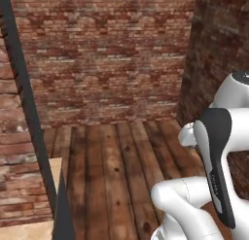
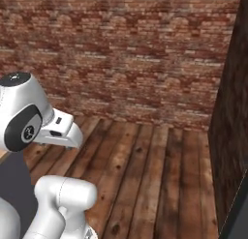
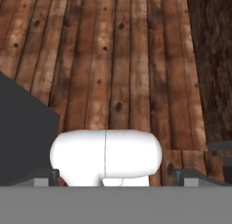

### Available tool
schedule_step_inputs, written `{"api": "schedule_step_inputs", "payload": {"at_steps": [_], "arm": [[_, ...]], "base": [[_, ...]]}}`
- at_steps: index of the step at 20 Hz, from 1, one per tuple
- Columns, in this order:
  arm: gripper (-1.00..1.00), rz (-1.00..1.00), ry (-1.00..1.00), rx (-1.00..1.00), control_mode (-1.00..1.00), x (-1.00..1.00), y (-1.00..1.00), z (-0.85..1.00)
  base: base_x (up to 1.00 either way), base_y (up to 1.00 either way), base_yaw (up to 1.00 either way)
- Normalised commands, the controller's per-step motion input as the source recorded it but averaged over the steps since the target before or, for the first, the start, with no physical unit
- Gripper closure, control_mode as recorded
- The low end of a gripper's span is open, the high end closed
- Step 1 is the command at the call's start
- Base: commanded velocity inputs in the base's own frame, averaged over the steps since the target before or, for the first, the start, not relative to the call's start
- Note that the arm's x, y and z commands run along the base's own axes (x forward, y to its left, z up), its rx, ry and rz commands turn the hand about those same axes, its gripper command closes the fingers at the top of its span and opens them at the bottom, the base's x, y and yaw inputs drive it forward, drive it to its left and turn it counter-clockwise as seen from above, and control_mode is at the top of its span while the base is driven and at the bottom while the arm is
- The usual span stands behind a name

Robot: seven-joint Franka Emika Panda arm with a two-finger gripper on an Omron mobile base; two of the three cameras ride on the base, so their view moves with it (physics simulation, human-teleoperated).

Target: Place two dumplings into each of the tupperware containers and then place the containers in the fridge.

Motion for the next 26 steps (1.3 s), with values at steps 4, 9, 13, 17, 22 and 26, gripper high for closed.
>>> {"api": "schedule_step_inputs", "payload": {"at_steps": [4,9,13,17,22,26], "arm": [[-1.00,0.00,0.00,0.00,1.00,0.00,0.00,0.00],[-1.00,0.00,0.00,0.00,1.00,0.00,0.00,0.00],[-1.00,0.00,0.00,0.00,1.00,0.00,0.00,0.00],[-1.00,0.00,0.00,0.00,1.00,0.00,0.00,0.00],[-1.00,0.00,0.00,0.00,1.00,0.00,0.00,0.00],[-1.00,0.00,0.00,0.00,1.00,0.00,0.00,0.00]], "base": [[1.00,-0.32,0.00],[1.00,-0.72,0.03],[1.00,-0.81,0.17],[1.00,-0.34,0.62],[0.94,-0.11,0.76],[0.90,-0.16,0.77]]}}
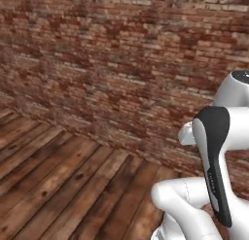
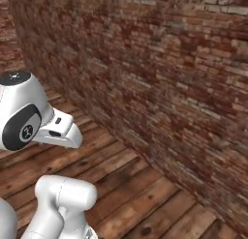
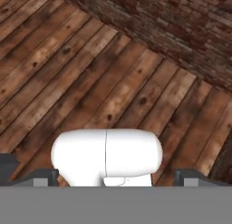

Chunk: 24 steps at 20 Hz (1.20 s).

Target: Place two dumplings into each of the tupperware containers and then place the containers in the fridge.

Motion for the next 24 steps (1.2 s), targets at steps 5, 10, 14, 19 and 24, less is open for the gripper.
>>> {"api": "schedule_step_inputs", "payload": {"at_steps": [5,10,14,19,24], "arm": [[-1.00,0.00,0.00,0.00,1.00,0.00,0.00,0.00],[-1.00,0.00,0.00,0.00,1.00,0.00,0.00,0.00],[-1.00,0.00,0.00,0.00,1.00,0.00,0.00,0.00],[-1.00,0.00,0.00,0.00,1.00,0.00,0.00,0.00],[-1.00,0.00,0.00,0.00,1.00,0.00,0.00,0.00]], "base": [[0.92,-0.21,0.77],[0.91,-0.22,0.77],[0.89,-0.31,0.74],[0.93,-0.34,0.71],[0.99,-0.35,0.69]]}}
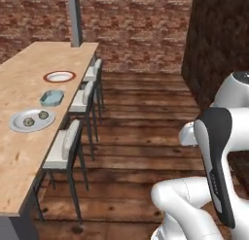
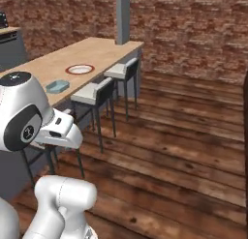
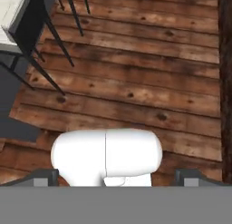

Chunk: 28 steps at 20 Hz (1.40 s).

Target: Place two dumplings into each of the tupperware containers and then place the containers in the fridge.

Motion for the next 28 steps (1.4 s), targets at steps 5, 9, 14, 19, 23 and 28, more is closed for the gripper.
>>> {"api": "schedule_step_inputs", "payload": {"at_steps": [5,9,14,19,23,28], "arm": [[-1.00,0.00,0.00,0.00,1.00,0.00,0.00,0.00],[-1.00,0.00,0.00,0.00,1.00,0.00,0.00,0.00],[-1.00,0.00,0.00,0.00,1.00,0.00,0.00,0.00],[-1.00,0.00,0.00,0.00,1.00,0.00,0.00,0.00],[-1.00,0.00,0.00,0.00,1.00,0.00,0.00,0.00],[-1.00,0.00,0.00,0.00,1.00,0.00,0.00,0.00]], "base": [[0.98,-0.42,0.67],[0.70,-0.53,0.64],[0.71,-0.54,0.64],[0.56,-0.72,0.57],[0.30,-0.89,0.48],[0.42,-0.56,0.55]]}}
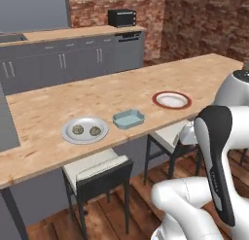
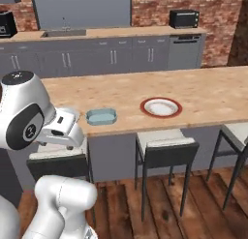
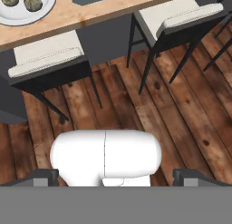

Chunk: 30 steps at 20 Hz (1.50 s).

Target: Place two dumplings into each of the tupperware containers and then place the containers in the fridge.

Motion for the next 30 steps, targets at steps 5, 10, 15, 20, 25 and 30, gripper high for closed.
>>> {"api": "schedule_step_inputs", "payload": {"at_steps": [5,10,15,20,25,30], "arm": [[-1.00,0.00,0.00,0.00,1.00,0.00,0.00,0.00],[-1.00,0.00,0.00,0.00,1.00,0.00,0.00,0.00],[-1.00,0.00,0.00,0.00,1.00,0.00,0.00,0.00],[-1.00,0.00,0.00,0.00,1.00,0.00,0.00,0.00],[-1.00,0.00,0.00,0.00,1.00,0.00,0.00,0.00],[-1.00,0.00,0.00,0.00,1.00,0.00,0.00,0.00]], "base": [[0.54,-0.20,0.45],[0.70,-0.17,0.29],[0.57,-0.39,0.38],[0.23,-0.28,0.25],[0.52,-0.02,0.02],[0.49,0.00,-0.13]]}}
